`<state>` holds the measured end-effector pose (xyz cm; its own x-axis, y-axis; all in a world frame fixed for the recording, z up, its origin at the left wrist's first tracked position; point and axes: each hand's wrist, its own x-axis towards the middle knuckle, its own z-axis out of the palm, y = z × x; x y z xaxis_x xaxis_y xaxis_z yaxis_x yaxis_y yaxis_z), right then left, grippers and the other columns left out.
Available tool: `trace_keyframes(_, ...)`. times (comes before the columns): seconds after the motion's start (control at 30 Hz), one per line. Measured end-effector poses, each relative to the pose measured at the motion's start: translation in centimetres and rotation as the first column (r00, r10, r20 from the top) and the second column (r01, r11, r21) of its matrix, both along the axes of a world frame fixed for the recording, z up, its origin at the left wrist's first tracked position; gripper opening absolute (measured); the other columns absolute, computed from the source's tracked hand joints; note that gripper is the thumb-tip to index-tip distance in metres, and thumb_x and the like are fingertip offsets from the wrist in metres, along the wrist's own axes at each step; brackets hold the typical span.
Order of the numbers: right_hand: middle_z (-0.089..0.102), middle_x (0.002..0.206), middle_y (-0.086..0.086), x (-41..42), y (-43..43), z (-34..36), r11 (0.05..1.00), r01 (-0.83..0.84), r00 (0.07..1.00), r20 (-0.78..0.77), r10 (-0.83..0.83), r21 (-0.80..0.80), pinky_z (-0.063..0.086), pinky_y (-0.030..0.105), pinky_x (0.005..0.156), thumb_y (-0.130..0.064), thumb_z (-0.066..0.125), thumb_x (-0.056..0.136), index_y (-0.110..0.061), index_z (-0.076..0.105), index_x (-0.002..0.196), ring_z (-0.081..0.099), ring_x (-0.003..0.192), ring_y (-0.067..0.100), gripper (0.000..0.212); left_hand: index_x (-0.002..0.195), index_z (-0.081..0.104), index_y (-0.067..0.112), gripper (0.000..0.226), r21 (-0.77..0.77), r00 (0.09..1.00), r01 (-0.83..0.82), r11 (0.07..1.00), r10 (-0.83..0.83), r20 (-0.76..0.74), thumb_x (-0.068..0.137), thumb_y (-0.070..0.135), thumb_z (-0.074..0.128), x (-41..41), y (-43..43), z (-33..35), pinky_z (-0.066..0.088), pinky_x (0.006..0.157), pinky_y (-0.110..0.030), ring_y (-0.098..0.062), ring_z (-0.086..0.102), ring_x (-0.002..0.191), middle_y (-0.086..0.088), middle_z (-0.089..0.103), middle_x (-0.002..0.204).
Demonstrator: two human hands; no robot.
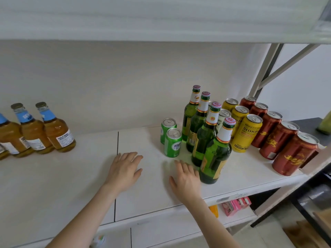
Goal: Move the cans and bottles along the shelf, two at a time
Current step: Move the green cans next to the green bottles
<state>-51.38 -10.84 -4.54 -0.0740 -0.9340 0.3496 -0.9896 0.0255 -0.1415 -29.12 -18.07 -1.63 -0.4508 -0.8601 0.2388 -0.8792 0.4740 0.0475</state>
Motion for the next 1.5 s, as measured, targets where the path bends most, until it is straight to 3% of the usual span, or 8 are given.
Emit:
trace_keyframes(0.13, 0.063, 0.130, 0.012, 0.5, 1.7, -0.1, 0.997, 0.000, 1.000, -0.023, 0.002, 0.074, 0.050, 0.045, 0.089, -0.038, 0.072, 0.077, -0.011, 0.060, 0.129, 0.062, 0.111, 0.033, 0.060, 0.108, 0.072, 0.009, 0.048, -0.095, 1.000, -0.017, 0.995, 0.015, -0.022, 0.064, 0.021, 0.087, 0.8, 2.8, -0.7, 0.053, 0.089, -0.051, -0.030, 0.070, 0.098, -0.013, 0.071, 0.110)
trace_keyframes(0.23, 0.044, 0.149, 0.008, 1.1, 3.1, -0.1, 0.988, -0.021, 0.998, -0.062, 0.031, 0.154, 0.033, 0.045, 0.107, -0.045, 0.052, 0.092, -0.016, 0.040, 0.144, 0.042, 0.134, 0.029, 0.061, 0.110, 0.070, 0.006, 0.045, -0.055, 0.995, -0.076, 0.996, 0.073, -0.062, 0.069, 0.018, 0.084, 2.2, 5.0, -1.1, 0.050, 0.093, -0.052, -0.033, 0.068, 0.100, -0.015, 0.069, 0.112)
trace_keyframes(0.3, 0.037, 0.153, 0.006, 1.7, 4.3, 0.0, 0.983, -0.043, 0.996, -0.068, 0.056, 0.180, 0.025, 0.046, 0.112, -0.047, 0.045, 0.095, -0.018, 0.033, 0.147, 0.034, 0.139, 0.028, 0.060, 0.114, 0.069, 0.006, 0.043, -0.025, 0.992, -0.111, 0.993, 0.110, -0.068, 0.074, 0.018, 0.079, 3.2, 6.7, -1.4, 0.047, 0.097, -0.053, -0.034, 0.065, 0.106, -0.016, 0.067, 0.116)
trace_keyframes(0.6, 0.031, 0.156, 0.007, 6.9, 10.8, 0.7, 0.970, -0.142, 0.983, -0.090, 0.163, 0.199, 0.017, 0.051, 0.117, -0.048, 0.040, 0.099, -0.018, 0.025, 0.149, 0.026, 0.144, 0.028, 0.060, 0.137, 0.047, 0.017, 0.046, 0.015, 0.974, -0.225, 0.974, 0.224, 0.027, 0.096, 0.037, 0.047, 7.3, 14.8, -1.4, 0.025, 0.115, -0.045, -0.023, 0.040, 0.134, -0.003, 0.046, 0.142)
trace_keyframes(1.0, 0.018, 0.162, 0.008, 17.3, 14.5, 2.2, 0.936, -0.256, 0.950, -0.113, 0.289, 0.242, 0.006, 0.054, 0.119, -0.040, 0.035, 0.100, -0.017, 0.020, 0.151, 0.012, 0.150, 0.025, 0.058, 0.148, 0.031, 0.024, 0.055, 0.050, 0.912, -0.404, 0.914, 0.398, 0.095, 0.099, 0.048, 0.037, 17.7, 20.6, -0.9, 0.016, 0.120, -0.049, -0.022, 0.022, 0.146, -0.004, 0.028, 0.158)
trace_keyframes(1.5, 0.013, 0.163, 0.010, 41.3, 14.3, 3.4, 0.921, -0.315, 0.935, -0.094, 0.343, 0.228, 0.004, 0.056, 0.119, -0.046, 0.033, 0.102, -0.018, 0.018, 0.152, 0.008, 0.151, 0.028, 0.059, 0.147, 0.032, 0.025, 0.056, 0.042, 0.873, -0.474, 0.880, 0.463, 0.155, 0.097, 0.046, 0.042, 41.7, 22.9, 1.1, 0.016, 0.119, -0.050, -0.024, 0.022, 0.147, -0.007, 0.028, 0.159)
